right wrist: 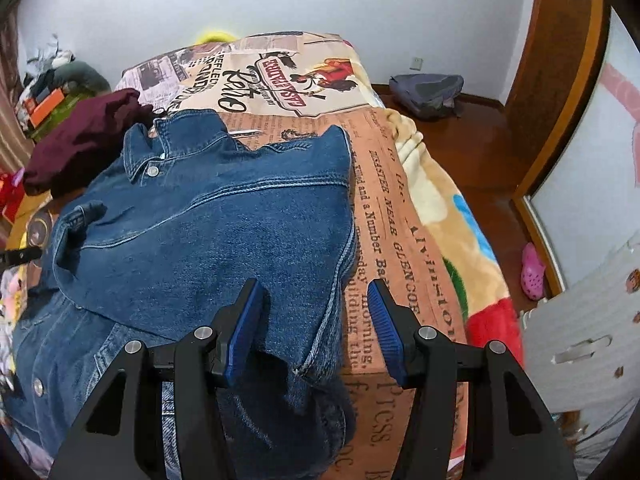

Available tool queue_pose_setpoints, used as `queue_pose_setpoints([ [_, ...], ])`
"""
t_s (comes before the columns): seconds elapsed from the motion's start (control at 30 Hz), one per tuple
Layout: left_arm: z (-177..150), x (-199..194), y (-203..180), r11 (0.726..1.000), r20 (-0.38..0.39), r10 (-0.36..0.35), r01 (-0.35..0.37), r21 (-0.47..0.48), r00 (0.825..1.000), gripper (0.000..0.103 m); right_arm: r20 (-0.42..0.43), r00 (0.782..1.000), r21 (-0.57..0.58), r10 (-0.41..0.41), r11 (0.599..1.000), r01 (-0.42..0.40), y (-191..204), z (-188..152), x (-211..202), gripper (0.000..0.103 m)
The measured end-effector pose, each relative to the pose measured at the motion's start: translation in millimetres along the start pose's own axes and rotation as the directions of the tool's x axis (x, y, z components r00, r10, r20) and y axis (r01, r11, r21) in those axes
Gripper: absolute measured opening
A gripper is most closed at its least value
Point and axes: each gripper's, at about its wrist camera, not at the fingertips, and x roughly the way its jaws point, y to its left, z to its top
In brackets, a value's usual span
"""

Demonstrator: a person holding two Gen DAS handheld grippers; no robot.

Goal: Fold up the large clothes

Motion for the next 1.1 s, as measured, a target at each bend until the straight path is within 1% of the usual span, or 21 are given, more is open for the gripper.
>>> queue_pose_setpoints([
  [0.1,16.4,1.2,-40.1,0.997,0.022,-0.022,0.02,0.08,1.0,0.09,-0.001,1.0,0.027,0.004,1.0,-0.004,-3.5,-3.6,1.3,0.055],
  [0.2,25.6,5.9,-68.0,0.992,0.035,-0.053,0.049,0.112,0.998,0.09,0.002,1.0,0.035,0.001,0.999,-0.001,-4.6,-5.8,1.0,0.056],
  [0.23,26.2,8.8,-76.6,0.99,0.039,-0.053,0.047,0.13,0.998,0.091,0.001,1.0,0.037,0.003,0.999,-0.003,-5.0,-6.4,0.4,0.056],
  [0.27,27.3,14.4,-85.0,0.988,0.046,-0.034,0.027,0.152,0.998,0.091,0.001,1.0,0.037,0.004,0.999,-0.004,-4.8,-6.2,0.3,0.056],
  [0.3,24.5,20.3,-91.1,0.982,0.058,0.015,-0.025,0.185,0.998,0.091,0.001,1.0,0.036,0.005,0.999,-0.005,-5.6,-6.8,-0.9,0.056],
  [0.33,22.4,25.4,-92.3,0.977,0.065,0.054,-0.067,0.203,0.996,0.091,0.001,1.0,0.035,0.005,0.999,-0.005,-5.4,-6.6,-0.9,0.056],
  [0.37,17.8,32.3,-90.9,0.966,0.066,0.109,-0.122,0.226,0.992,0.091,0.0,1.0,0.034,0.006,0.999,-0.006,-5.8,-7.0,-1.3,0.056],
  [0.4,12.3,37.9,-85.0,0.96,0.053,0.133,-0.142,0.24,0.99,0.091,-0.001,1.0,0.034,0.007,0.999,-0.007,-6.0,-7.0,-1.2,0.056],
  [0.43,8.0,39.8,-75.9,0.962,0.032,0.124,-0.128,0.24,0.992,0.091,-0.001,1.0,0.034,0.008,0.999,-0.008,-6.1,-7.4,-1.4,0.056],
  [0.53,-4.7,37.1,-44.8,0.982,-0.011,0.047,-0.044,0.184,0.999,0.091,-0.004,1.0,0.025,0.002,1.0,-0.002,-5.6,-8.0,0.5,0.056],
  [0.6,-15.6,29.5,-21.4,0.991,-0.021,0.007,-0.005,0.136,1.0,0.091,-0.014,1.0,0.017,-0.003,1.0,0.003,-3.9,-7.2,4.1,0.056],
  [0.67,-26.0,24.6,-7.0,0.995,-0.043,-0.038,0.041,0.093,0.998,0.091,-0.019,1.0,0.017,-0.003,1.0,0.003,-2.7,-6.1,6.7,0.056],
  [0.7,-32.4,22.0,-0.8,0.997,-0.048,-0.043,0.046,0.063,0.998,0.09,-0.019,1.0,0.017,-0.006,1.0,0.006,-2.3,-5.6,7.1,0.056],
  [0.77,-44.1,19.0,6.8,0.999,-0.051,-0.044,0.045,0.025,0.998,0.083,-0.016,1.0,0.018,-0.008,1.0,0.008,-0.5,-4.7,7.5,0.056],
  [0.83,-52.5,18.6,15.3,0.996,-0.052,-0.09,0.088,-0.03,0.995,0.079,-0.014,1.0,0.019,-0.004,1.0,0.004,1.8,-4.2,8.4,0.056],
  [0.9,-54.8,15.7,23.7,0.987,-0.047,-0.148,0.144,-0.078,0.988,0.075,-0.016,1.0,0.019,-0.003,1.0,0.003,3.6,-4.2,9.7,0.056],
  [0.97,-51.8,15.3,25.0,0.976,-0.041,-0.195,0.19,-0.107,0.98,0.072,-0.018,1.0,0.017,-0.004,1.0,0.005,5.1,-4.0,10.0,0.056],
  [1.03,-49.6,16.0,23.6,0.962,-0.036,-0.249,0.244,-0.122,0.968,0.071,-0.017,1.0,0.014,-0.007,1.0,0.008,6.2,-3.6,9.3,0.056],
  [1.1,-43.6,20.3,20.1,0.953,-0.041,-0.28,0.273,-0.133,0.959,0.061,-0.016,1.0,0.014,-0.008,1.0,0.009,7.0,-3.8,8.7,0.056],
])
